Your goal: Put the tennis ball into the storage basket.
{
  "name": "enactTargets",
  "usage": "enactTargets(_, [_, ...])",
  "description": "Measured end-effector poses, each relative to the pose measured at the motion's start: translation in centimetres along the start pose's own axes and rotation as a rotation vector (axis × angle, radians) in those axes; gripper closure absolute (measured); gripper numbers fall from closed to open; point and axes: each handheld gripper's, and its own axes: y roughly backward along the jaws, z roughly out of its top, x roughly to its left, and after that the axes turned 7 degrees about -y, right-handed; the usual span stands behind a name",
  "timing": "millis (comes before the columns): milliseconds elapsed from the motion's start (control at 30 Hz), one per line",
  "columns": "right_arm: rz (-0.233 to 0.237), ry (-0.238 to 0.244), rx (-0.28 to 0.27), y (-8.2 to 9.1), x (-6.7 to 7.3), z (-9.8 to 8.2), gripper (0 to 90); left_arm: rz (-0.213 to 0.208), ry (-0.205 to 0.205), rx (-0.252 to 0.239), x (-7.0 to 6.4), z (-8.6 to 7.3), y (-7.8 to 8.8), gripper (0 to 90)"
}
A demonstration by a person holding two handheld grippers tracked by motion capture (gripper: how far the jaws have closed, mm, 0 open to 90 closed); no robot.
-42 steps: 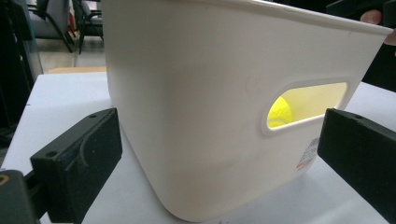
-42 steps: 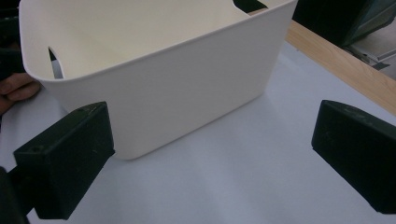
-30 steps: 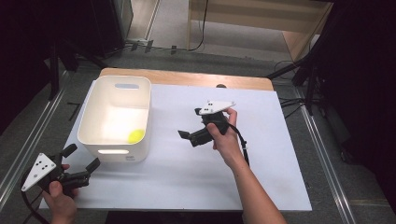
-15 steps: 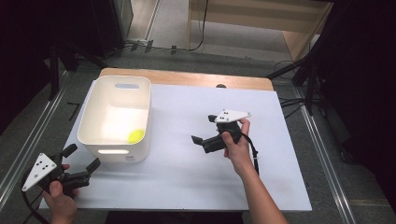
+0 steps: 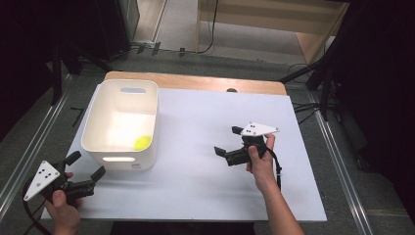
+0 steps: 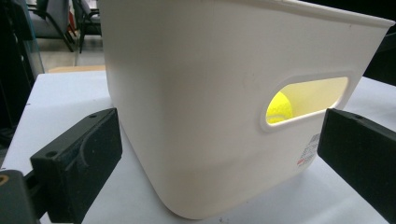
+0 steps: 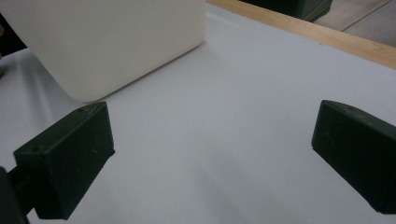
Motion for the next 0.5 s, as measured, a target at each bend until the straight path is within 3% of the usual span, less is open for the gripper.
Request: enactTargets(500, [-0.042,-0.048,-0.059,3.3,-1.8,-3.2,0.0,-0.002,-0.002,0.011,0.0,-0.1,0.0,0.0])
